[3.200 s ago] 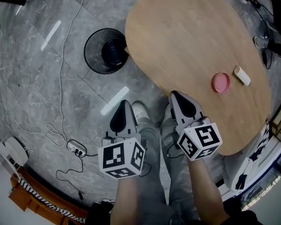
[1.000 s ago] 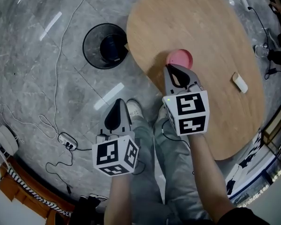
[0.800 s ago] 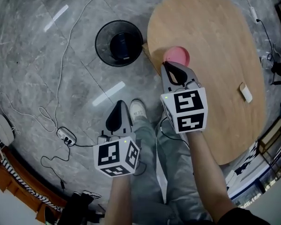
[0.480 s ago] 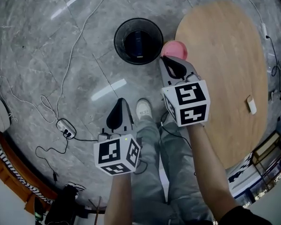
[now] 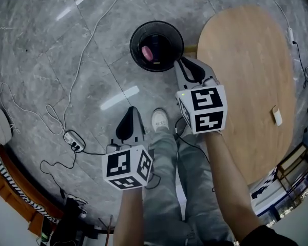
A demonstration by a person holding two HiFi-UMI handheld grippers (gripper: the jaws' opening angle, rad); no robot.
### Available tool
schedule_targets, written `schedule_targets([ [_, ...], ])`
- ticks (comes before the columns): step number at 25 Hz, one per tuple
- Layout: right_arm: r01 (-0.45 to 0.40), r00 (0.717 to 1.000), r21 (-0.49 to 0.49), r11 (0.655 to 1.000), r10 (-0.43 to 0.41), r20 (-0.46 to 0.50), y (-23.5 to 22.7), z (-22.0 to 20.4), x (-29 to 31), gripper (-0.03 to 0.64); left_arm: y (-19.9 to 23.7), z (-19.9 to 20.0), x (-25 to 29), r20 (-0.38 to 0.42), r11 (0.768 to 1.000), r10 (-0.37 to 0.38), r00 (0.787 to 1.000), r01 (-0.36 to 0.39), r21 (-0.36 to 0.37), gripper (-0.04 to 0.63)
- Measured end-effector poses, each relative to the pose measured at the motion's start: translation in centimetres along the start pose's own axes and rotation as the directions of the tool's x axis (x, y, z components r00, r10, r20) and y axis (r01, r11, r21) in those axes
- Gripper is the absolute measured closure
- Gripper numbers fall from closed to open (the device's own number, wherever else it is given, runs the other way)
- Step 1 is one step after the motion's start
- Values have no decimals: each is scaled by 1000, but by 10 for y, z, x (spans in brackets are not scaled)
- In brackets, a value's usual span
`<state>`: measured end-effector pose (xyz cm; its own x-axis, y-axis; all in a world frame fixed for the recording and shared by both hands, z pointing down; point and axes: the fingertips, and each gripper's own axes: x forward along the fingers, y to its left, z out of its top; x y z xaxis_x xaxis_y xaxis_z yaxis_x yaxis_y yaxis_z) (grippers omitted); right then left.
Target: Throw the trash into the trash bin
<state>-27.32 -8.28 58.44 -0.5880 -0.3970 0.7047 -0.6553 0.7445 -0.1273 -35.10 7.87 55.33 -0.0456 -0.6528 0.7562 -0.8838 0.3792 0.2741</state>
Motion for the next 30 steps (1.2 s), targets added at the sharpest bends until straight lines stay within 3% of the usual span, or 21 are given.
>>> schedule_targets([
  [7, 30, 999, 125, 992, -35, 40, -42, -36, -61, 598, -51, -3, 13, -21, 996, -62, 998, 63, 59, 589],
  [16, 176, 977, 278, 944, -203, 71, -127, -86, -157, 601, -154, -19, 19, -83, 960, -199, 976, 211, 185, 589],
  [23, 272, 949, 345, 898, -311, 60, -195, -142, -223, 601, -247, -55, 20, -162, 897, -274, 948, 313, 311, 589],
  [30, 358, 913, 412, 838, -407, 34, -257, -194, -278, 601, -317, -90, 22, -232, 845, -312, 921, 381, 375, 589],
])
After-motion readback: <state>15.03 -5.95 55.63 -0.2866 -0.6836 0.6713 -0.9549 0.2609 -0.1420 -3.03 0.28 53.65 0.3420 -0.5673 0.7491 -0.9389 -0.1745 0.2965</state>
